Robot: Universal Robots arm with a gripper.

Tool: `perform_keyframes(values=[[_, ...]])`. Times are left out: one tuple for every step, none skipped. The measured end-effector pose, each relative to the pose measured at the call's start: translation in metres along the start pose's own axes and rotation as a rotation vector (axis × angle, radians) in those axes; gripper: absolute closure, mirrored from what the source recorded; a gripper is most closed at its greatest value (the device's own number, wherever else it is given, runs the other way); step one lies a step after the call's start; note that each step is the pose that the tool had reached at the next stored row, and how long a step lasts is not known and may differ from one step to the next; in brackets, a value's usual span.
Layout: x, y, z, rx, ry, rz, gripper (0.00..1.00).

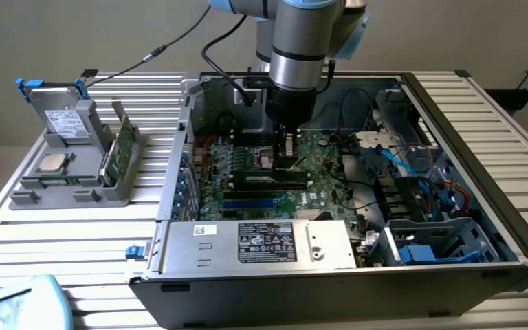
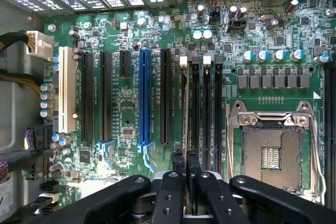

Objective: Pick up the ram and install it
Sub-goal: 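Press down the ram until it locks into place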

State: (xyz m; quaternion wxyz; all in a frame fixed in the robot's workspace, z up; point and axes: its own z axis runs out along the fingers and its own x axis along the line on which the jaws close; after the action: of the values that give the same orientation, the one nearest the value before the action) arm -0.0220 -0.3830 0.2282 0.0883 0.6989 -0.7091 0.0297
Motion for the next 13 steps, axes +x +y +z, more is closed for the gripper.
perform_keyframes(values=[[-0.0005,0.0000,-0.0001,0.0009,0.0042,0.000,0.86],[-0.0011,0.0000,-0.0002,0.0017,0.0066,-0.001,0.86],[-0.0017,0.0000,-0.0002,0.0027,0.0074,-0.001,0.86],[-0.0022,0.0001,-0.0004,0.0045,0.0080,-0.002,0.86],[-0.0030,0.0001,-0.0005,0.0076,0.0091,-0.002,0.86],[-0.0037,0.0001,-0.0006,0.0121,0.0108,-0.003,0.86],[-0.0046,0.0003,-0.0008,0.0170,0.0136,-0.004,0.86],[-0.0055,0.0007,-0.0009,0.0209,0.0168,-0.005,0.86],[-0.0061,0.0011,-0.0010,0.0226,0.0188,-0.006,0.86],[-0.0069,0.0015,-0.0010,0.0237,0.0206,-0.009,0.86],[-0.0075,0.0021,-0.0011,0.0242,0.0229,-0.012,0.86],[-0.0079,0.0028,-0.0011,0.0250,0.0251,-0.016,0.86],[-0.0081,0.0034,-0.0010,0.0260,0.0274,-0.021,0.86]])
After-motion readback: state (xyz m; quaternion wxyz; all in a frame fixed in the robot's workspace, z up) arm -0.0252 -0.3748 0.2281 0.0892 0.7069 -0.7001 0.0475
